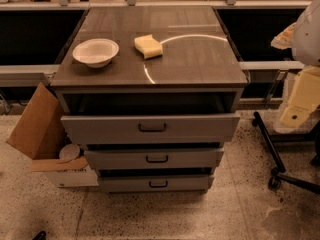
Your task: Open top drawer
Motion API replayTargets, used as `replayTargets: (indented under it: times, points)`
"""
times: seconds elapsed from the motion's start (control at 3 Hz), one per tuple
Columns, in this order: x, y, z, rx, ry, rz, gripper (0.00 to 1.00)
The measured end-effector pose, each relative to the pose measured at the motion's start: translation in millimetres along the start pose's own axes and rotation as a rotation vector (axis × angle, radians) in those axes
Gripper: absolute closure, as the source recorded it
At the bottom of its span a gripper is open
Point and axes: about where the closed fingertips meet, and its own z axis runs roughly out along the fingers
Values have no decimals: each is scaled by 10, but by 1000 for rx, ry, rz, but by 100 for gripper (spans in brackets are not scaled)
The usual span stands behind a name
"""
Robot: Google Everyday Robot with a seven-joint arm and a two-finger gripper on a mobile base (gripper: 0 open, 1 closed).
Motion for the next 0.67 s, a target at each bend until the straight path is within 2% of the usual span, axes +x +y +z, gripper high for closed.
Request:
replayTargets:
  times: [0.33,0.67]
  points:
    - [0,1,1,0,0,0,0]
    - [-168,261,545,-68,-74,-102,0]
